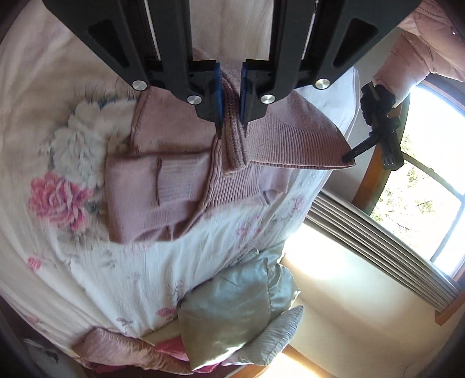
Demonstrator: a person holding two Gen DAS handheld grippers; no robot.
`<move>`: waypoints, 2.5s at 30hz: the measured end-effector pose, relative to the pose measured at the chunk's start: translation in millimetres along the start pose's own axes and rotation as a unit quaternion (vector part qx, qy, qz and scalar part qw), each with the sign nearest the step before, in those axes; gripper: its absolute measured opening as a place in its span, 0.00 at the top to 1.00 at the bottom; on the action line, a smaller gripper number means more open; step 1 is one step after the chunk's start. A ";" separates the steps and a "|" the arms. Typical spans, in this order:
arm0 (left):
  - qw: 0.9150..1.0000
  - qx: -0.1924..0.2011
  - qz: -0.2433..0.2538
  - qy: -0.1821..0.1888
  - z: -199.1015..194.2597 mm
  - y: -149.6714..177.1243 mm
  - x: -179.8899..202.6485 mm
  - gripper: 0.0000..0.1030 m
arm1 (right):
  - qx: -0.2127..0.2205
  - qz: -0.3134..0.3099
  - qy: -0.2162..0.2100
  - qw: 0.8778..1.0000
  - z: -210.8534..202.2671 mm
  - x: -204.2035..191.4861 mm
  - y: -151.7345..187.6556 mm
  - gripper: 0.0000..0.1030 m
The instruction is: Fold small clothes
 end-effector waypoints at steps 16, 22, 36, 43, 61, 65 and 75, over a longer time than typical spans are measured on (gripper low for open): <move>0.988 -0.081 -0.085 -0.096 172.6 -51.4 -80.9 0.86 | -0.049 0.086 0.095 0.991 132.2 100.2 -107.7 0.91; 0.984 -0.069 -0.126 -0.105 155.4 -45.5 -98.0 0.50 | -0.052 0.083 0.127 0.987 125.7 109.5 -96.4 0.61; 0.977 -0.161 -0.124 -0.066 105.8 97.4 -59.5 0.55 | -0.122 0.094 0.056 0.986 97.9 86.4 60.3 0.55; 0.973 -0.163 -0.151 -0.065 99.5 94.1 -66.2 0.92 | -0.109 0.097 0.038 0.989 82.3 79.6 57.5 0.93; 0.967 -0.198 -0.120 -0.107 114.1 110.2 -81.5 0.83 | -0.150 0.116 0.088 0.978 110.4 103.1 82.3 0.91; 0.971 -0.162 -0.131 -0.120 88.9 85.7 -68.6 0.50 | -0.118 0.102 0.089 0.984 86.3 85.3 65.6 0.48; 0.989 -0.131 -0.050 -0.046 133.9 30.5 34.1 0.33 | -0.084 0.149 0.051 0.984 78.0 112.0 27.1 0.35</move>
Point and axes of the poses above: each gripper's, at about its wrist camera, not at the fingertips, and z roughly the way its jaws point, x to its right, y to its underside, the point moved 3 cm from there along z, roughly the way its jaws point, and after that the axes turned 5 degrees about -x, right-handed, at the moved point
